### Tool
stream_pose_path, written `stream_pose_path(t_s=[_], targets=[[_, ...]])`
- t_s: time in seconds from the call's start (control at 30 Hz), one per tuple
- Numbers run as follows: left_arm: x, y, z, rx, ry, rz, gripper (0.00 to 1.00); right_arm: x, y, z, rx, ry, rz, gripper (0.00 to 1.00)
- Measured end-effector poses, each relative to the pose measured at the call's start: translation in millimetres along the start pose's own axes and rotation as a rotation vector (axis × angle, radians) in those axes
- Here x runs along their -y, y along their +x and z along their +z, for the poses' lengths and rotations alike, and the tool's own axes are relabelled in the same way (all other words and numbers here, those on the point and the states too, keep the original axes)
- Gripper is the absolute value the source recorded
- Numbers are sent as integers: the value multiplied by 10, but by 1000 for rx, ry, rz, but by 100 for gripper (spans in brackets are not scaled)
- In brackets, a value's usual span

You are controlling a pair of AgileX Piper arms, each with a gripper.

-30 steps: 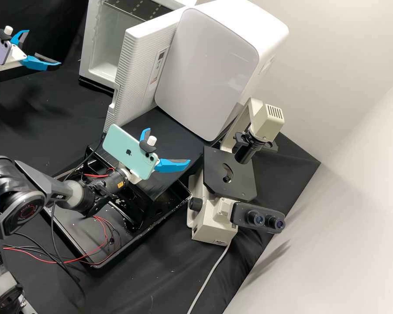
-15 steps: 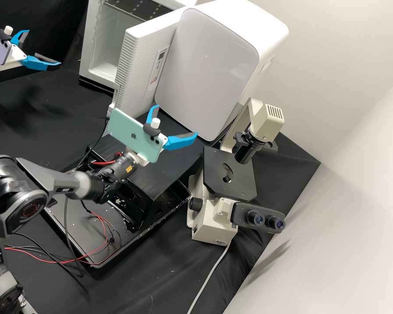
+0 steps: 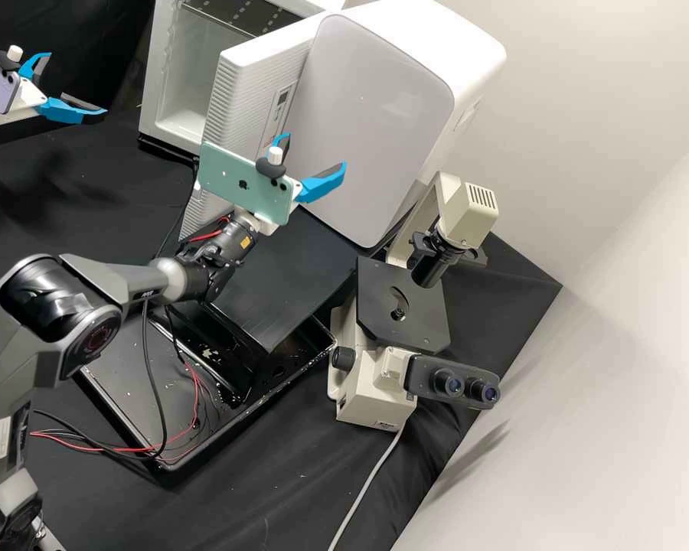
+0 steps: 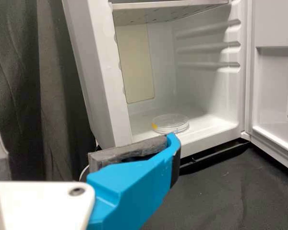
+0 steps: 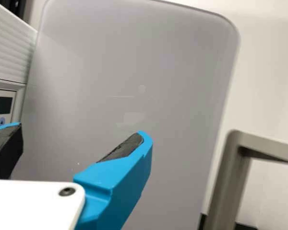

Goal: Close the incubator door

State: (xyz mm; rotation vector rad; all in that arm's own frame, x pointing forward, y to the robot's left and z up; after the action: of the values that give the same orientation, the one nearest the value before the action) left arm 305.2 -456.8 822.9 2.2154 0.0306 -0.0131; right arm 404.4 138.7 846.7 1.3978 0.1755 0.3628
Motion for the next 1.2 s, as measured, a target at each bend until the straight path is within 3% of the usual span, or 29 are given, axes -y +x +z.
stream_pose_path(t_s=[0.3,0.7,1.2], targets=[[0,0,0,0,0,0,100,73,381,-83,-22,-74,-10,0],[-2,1,0,0,0,1,100,156,627,-357,-54,-139,-15,0],[-2,1,0,0,0,1,100,300,603,-544,-70,-96,-41,0]])
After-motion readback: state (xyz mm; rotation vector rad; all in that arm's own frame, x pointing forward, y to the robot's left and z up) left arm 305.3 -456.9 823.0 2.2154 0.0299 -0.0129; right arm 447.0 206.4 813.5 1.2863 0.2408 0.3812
